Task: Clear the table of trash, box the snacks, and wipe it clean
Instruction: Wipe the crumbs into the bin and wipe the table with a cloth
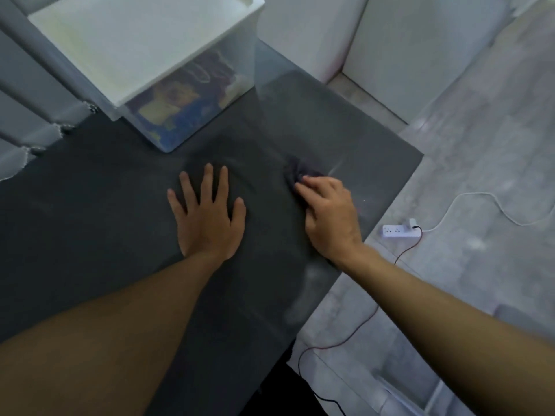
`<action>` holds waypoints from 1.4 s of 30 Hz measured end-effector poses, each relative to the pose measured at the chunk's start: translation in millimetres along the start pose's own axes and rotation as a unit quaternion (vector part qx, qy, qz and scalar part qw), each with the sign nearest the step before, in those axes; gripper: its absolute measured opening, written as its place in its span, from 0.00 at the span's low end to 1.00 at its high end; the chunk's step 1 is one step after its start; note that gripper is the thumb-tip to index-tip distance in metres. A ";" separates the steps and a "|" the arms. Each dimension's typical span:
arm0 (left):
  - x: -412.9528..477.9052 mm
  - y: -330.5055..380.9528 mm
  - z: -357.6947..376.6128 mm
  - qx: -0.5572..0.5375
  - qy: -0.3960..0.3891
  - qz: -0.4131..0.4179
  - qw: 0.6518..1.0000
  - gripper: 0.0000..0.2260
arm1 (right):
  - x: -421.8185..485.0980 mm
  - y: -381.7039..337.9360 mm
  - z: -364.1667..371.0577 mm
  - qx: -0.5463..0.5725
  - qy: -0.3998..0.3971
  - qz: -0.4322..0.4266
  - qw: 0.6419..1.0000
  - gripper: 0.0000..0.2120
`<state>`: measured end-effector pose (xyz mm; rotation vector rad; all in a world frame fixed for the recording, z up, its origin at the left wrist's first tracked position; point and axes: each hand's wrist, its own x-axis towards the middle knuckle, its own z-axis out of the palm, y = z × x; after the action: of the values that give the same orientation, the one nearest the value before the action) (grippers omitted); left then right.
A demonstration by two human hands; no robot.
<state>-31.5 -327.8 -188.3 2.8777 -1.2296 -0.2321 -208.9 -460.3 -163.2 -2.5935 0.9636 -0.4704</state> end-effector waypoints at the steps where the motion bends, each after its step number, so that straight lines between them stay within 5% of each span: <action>1: 0.2 -1.1 1.1 0.004 -0.003 0.000 1.000 0.30 | -3.9 3.2 -2.1 0.001 -0.019 -0.062 0.998 0.19; 3: -0.1 -1.6 2.4 0.009 -0.003 0.000 1.000 0.30 | -0.7 17.5 -9.1 -0.014 -0.029 -0.113 0.993 0.19; 8: 0.5 -2.0 2.9 0.016 -0.001 0.001 1.000 0.30 | 19.1 18.3 -5.7 -0.014 0.044 0.127 0.991 0.19; 14: 1.6 -0.9 1.3 0.012 -0.006 -0.002 1.000 0.31 | -3.0 20.3 -5.9 0.014 -0.039 -0.145 0.989 0.17; 19: 3.4 -4.8 -2.2 -0.006 -0.017 0.008 1.000 0.34 | 9.2 11.2 -2.4 0.005 0.033 0.084 0.996 0.19; 25: 1.1 -16.1 -8.6 -0.079 -0.025 0.021 0.996 0.32 | -27.0 -20.1 4.0 0.019 -0.045 -0.107 0.993 0.18; 29: -5.5 -31.7 -12.8 -0.122 -0.024 0.065 0.990 0.27 | -30.0 -38.3 9.3 0.008 0.024 0.120 0.993 0.19; 31: -15.1 -48.1 -12.7 -0.094 -0.021 0.082 0.992 0.26 | -35.9 -60.5 16.0 0.011 0.031 0.153 0.988 0.20; 35: -39.2 -96.1 -12.6 -0.045 -0.018 0.053 0.997 0.26 | -81.7 -113.0 34.9 0.034 -0.018 -0.048 0.998 0.18; 38: -52.0 -130.0 -13.1 -0.027 -0.023 0.037 0.999 0.27 | -100.7 -129.7 39.3 0.036 -0.104 -0.205 0.973 0.17; 40: -55.7 -151.9 -12.9 -0.016 -0.021 0.010 1.000 0.28 | -90.0 -125.0 41.9 0.028 -0.087 -0.204 0.975 0.16; 42: -56.1 -173.2 -12.4 -0.005 -0.019 -0.011 1.000 0.28 | -74.9 -123.3 42.4 0.018 -0.028 -0.073 0.997 0.17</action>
<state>56.4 -168.2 -179.2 2.8924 -1.2007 -0.2950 -175.7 -313.6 -163.8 -2.6402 0.7437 -0.4454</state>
